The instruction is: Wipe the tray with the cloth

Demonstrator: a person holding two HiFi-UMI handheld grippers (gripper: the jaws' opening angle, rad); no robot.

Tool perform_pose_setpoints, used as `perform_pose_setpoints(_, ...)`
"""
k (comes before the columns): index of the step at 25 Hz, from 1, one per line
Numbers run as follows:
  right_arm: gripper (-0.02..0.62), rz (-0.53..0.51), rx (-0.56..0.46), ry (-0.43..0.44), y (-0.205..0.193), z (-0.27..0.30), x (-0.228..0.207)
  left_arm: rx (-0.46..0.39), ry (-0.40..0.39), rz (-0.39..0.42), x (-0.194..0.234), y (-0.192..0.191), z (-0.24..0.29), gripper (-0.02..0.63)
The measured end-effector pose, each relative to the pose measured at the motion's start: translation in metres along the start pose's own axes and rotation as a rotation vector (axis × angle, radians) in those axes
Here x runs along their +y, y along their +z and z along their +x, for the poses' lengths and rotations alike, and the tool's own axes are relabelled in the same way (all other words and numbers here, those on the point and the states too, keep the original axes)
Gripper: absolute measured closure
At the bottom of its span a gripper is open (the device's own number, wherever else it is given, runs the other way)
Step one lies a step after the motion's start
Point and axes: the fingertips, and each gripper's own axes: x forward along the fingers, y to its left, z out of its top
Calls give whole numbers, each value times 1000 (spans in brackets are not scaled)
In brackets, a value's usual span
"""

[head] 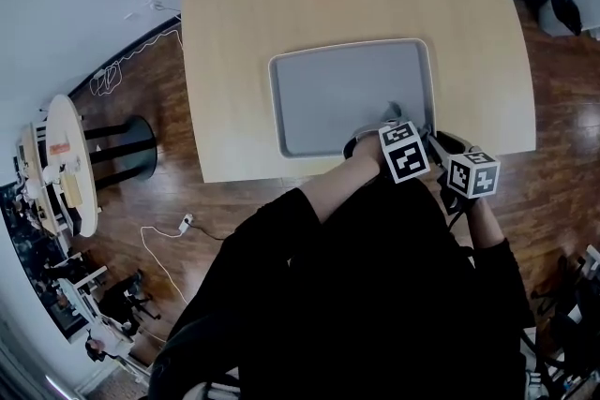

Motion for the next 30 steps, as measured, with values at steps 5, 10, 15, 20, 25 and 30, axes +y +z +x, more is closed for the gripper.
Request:
perform_pose_setpoints(5,502,-67,60,-1,-2,1,0,-71,60,-139,9,-23,-29,598)
perform_pose_setpoints(10,540,-133,10,-12,28,-15,9,-293,316,-388,56,-60,-139,598)
perform_pose_setpoints(15,577,-224,-104,8,89,-26,49,-540,533,-506,78,-78,-253,598)
perform_pose_setpoints(20,595,-330,-302,35,160,-52,115,-765,671,-515,69,-80,-329,598)
perform_pose_setpoints(25,595,-488,-599,37,219,-114,188,-980,841,-508,57,-83,-392,598)
perform_pose_setpoints(30,595,-535,-700,3,232,-135,211,-1004,898,-655,82,-143,-405,598)
